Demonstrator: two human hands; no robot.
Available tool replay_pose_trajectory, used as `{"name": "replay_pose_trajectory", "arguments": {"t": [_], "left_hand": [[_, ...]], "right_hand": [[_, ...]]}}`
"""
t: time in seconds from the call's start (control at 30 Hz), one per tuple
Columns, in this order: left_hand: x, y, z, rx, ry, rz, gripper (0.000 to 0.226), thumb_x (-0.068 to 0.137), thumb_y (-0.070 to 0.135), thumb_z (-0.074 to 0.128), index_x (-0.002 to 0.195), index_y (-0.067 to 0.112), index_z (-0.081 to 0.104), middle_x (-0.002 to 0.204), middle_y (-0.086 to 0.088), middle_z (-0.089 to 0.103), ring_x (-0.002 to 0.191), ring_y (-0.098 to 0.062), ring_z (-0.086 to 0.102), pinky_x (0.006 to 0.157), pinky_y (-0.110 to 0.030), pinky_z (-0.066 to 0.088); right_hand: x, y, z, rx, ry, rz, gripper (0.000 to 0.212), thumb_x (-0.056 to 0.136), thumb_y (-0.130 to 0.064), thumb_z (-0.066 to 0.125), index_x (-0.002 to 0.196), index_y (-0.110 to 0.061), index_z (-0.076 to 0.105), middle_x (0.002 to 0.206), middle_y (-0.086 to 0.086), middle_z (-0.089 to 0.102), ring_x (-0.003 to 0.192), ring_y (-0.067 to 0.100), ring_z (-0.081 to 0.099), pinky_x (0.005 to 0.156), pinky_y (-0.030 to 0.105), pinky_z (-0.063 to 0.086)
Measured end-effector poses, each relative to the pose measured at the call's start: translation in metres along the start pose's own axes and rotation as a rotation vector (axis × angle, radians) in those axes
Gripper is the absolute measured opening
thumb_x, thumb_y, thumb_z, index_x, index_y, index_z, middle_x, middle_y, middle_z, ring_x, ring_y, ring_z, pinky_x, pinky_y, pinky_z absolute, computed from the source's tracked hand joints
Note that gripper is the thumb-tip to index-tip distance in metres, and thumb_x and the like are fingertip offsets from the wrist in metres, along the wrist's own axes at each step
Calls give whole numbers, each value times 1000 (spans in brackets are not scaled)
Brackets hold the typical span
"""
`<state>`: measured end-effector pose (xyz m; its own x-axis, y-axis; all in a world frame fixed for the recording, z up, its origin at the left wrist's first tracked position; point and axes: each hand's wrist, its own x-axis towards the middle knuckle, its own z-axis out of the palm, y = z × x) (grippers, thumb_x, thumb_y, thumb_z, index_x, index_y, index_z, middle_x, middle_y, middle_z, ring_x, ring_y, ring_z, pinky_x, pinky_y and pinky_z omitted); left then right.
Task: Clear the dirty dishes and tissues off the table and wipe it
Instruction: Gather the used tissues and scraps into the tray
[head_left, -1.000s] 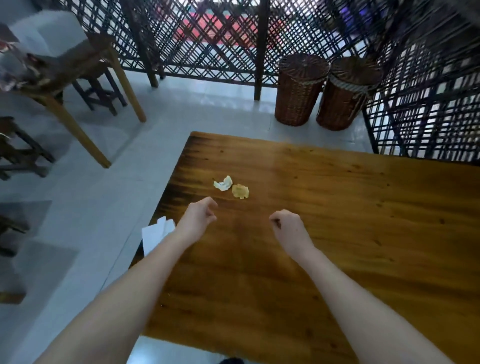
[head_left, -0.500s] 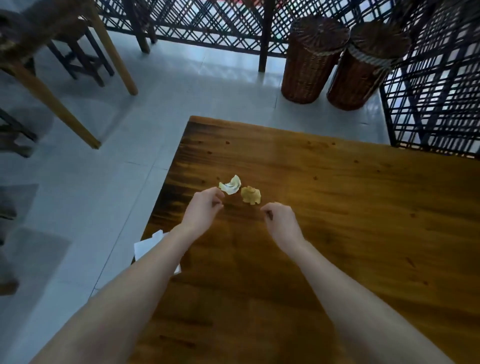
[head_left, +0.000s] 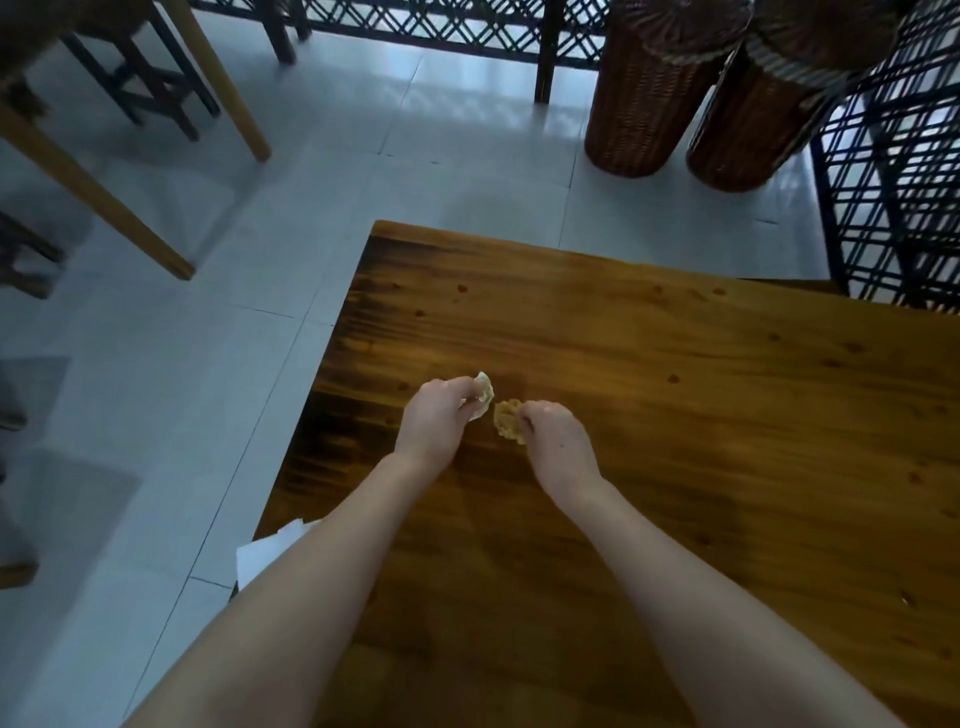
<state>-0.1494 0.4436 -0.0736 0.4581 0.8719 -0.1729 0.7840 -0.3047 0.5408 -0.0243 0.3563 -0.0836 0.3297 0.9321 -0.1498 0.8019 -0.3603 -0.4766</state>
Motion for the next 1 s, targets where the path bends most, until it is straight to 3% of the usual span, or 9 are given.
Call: {"name": "replay_pose_trajectory", "arguments": {"t": [0.07, 0.17, 0.27, 0.37, 0.5, 0.6, 0.83, 1.0], "left_hand": [[2, -4, 6, 50, 4, 36, 23, 97, 21, 57, 116, 18, 69, 105, -1, 71, 92, -15, 65, 81, -28, 55], [3, -6, 13, 105, -19, 79, 25, 99, 24, 52, 117, 18, 68, 105, -2, 72, 93, -18, 67, 82, -33, 56], [1, -7, 17, 189, -37, 152, 30, 100, 20, 50, 127, 20, 62, 123, -6, 66, 114, -24, 62, 93, -37, 52], [-4, -11, 18, 261, -116, 208, 46, 99, 16, 52, 143, 23, 45, 147, -1, 46, 135, -22, 44, 106, -36, 41], [-9, -18, 20, 296, -143, 256, 62, 94, 6, 59, 148, 23, 34, 154, -2, 35, 139, -21, 38, 109, -32, 38], [-11, -18, 21, 288, -130, 279, 60, 94, 5, 58, 148, 19, 36, 151, -6, 40, 138, -21, 39, 109, -31, 37], [-28, -18, 18, 253, -117, 322, 55, 97, 7, 52, 148, 16, 35, 150, -7, 42, 138, -19, 40, 109, -29, 36], [-52, -10, 3, 209, -86, 371, 51, 97, 5, 53, 145, 14, 39, 147, -10, 45, 135, -23, 45, 108, -32, 39]], "right_hand": [[-3, 2, 6, -61, 24, -62, 21, 89, -1, 58, 103, -12, 69, 95, 3, 70, 86, 21, 63, 70, 30, 54], [-9, 2, 13, -131, 44, -91, 37, 83, -5, 67, 120, -13, 66, 117, 4, 68, 107, 22, 63, 88, 31, 52], [-13, 3, 16, -162, 9, -98, 42, 87, -12, 67, 128, -14, 59, 130, 4, 60, 122, 24, 55, 101, 33, 44], [-14, 4, 13, -164, -35, -99, 48, 89, -15, 65, 135, -15, 52, 138, 3, 53, 130, 23, 47, 105, 32, 40], [-15, 3, 9, -163, -78, -143, 48, 88, -3, 61, 134, -13, 53, 137, 5, 54, 124, 24, 50, 97, 31, 48], [-18, 4, 7, -144, -91, -157, 43, 89, -1, 58, 132, -10, 54, 132, 6, 56, 117, 21, 51, 93, 29, 51], [-36, 9, 4, -108, -86, -174, 45, 90, 0, 56, 134, -10, 51, 133, 5, 55, 121, 18, 49, 98, 26, 47], [-61, 11, -8, -70, -1, -178, 48, 84, 7, 61, 130, -7, 55, 130, 9, 59, 119, 21, 54, 97, 29, 48]]}}
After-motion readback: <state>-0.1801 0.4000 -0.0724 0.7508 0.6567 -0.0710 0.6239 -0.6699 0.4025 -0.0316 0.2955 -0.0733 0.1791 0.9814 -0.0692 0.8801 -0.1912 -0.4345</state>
